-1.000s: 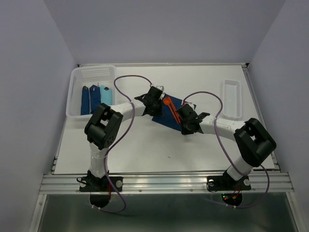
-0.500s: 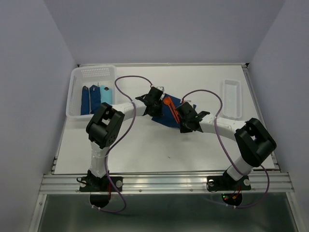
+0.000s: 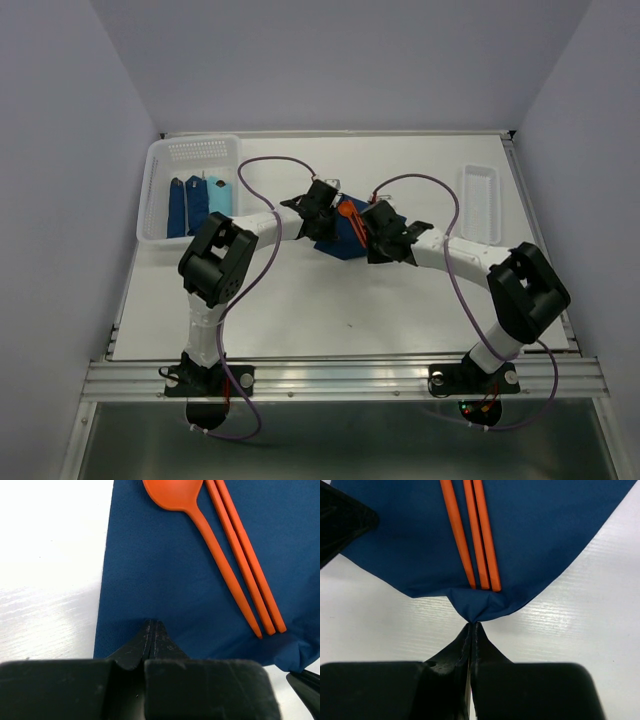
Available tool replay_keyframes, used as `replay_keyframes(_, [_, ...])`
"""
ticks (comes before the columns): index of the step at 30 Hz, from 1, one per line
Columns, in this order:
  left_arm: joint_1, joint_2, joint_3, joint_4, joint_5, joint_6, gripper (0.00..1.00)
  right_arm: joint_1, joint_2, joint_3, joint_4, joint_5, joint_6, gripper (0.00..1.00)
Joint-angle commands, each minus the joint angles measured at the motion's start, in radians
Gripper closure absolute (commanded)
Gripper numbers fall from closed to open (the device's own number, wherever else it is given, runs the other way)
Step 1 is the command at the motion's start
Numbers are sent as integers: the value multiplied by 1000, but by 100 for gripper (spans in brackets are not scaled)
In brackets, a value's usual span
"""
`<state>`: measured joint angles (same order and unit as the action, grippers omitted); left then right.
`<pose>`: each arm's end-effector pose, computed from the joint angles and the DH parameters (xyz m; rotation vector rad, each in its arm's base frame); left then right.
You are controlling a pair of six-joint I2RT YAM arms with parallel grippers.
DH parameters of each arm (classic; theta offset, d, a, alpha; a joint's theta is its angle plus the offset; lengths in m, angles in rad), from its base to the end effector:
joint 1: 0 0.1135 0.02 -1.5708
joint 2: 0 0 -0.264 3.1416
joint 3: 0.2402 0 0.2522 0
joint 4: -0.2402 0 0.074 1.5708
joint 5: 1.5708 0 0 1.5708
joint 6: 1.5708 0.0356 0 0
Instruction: Place the utensils on the paper napkin and roll it up
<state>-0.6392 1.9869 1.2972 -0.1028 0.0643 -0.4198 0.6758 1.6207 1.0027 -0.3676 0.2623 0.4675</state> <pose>0.3443 -0.2588 0.1674 0.2991 2.4217 -0.5731 0.2613 0.1976 0.1938 -0.1617 2.5063 0.1306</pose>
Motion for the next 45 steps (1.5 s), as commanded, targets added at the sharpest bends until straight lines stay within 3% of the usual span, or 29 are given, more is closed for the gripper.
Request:
replay_keyframes(1, [1, -2, 5, -9, -17, 21, 100, 5, 21, 68, 7, 28, -23, 99])
replay_keyframes(34, [1, -5, -3, -14, -6, 50, 100, 5, 209, 246, -13, 37, -202, 99])
replay_keyframes(45, [1, -11, 4, -20, -4, 68, 100, 5, 191, 251, -4, 19, -217, 99])
